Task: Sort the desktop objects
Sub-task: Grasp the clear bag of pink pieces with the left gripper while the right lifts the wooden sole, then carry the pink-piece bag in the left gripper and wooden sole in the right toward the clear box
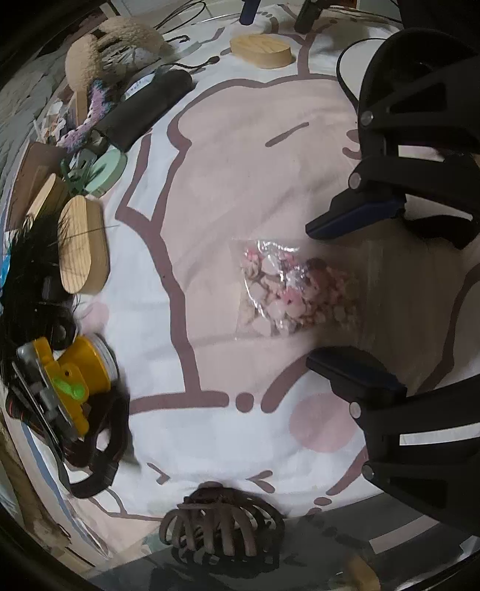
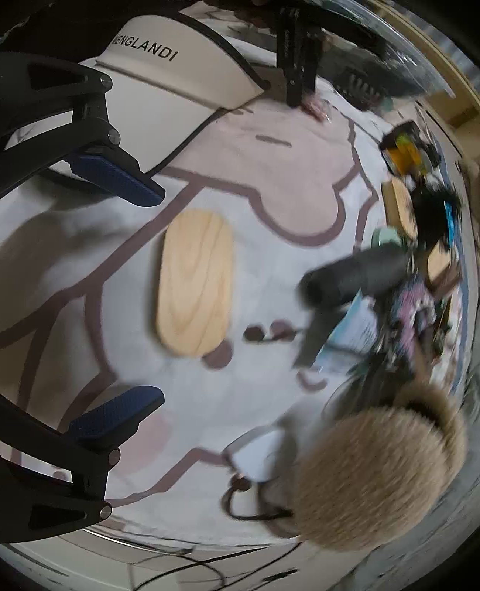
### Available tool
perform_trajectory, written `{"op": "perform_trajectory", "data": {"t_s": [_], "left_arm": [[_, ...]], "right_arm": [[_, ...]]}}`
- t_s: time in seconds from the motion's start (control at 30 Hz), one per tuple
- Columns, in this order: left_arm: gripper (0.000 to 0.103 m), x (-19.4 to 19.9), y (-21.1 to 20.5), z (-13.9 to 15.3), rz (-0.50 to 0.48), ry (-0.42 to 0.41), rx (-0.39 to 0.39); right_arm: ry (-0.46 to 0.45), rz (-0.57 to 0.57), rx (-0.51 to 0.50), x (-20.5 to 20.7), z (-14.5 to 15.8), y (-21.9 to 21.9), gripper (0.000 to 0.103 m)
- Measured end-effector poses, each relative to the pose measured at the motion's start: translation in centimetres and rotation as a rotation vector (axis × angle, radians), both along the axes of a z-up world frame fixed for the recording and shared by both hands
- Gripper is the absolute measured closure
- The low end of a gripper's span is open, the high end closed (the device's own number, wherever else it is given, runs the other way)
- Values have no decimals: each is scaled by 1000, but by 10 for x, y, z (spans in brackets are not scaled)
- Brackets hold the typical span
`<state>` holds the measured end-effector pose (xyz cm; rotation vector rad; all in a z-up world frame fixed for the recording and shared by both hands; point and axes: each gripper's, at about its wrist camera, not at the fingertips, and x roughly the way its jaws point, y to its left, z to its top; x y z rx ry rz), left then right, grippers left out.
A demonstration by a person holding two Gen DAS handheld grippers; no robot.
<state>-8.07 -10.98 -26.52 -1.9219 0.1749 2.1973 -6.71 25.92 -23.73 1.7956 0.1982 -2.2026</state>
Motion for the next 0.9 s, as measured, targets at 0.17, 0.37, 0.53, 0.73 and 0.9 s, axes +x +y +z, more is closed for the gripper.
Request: {"op": "perform_trajectory", "data": {"t_s": [0.17, 0.37, 0.53, 0.73, 0.9], "left_arm": [[40, 4, -2, -3, 5, 0, -15], [40, 8, -10, -5, 3, -4, -2], [63, 12, -19, -6, -5, -17, 1], [78, 18, -39, -2, 12, -30, 33], [81, 24, -51, 5, 23, -16, 50]], "right_arm": [[36, 74, 90, -7, -13, -24, 0], [50, 44, 90, -16, -24, -26, 0], [12, -9, 104, -22, -29, -18, 0], [-13, 2, 98, -19, -28, -14, 10], [17, -6, 62, -17, -13, -8, 10]]}}
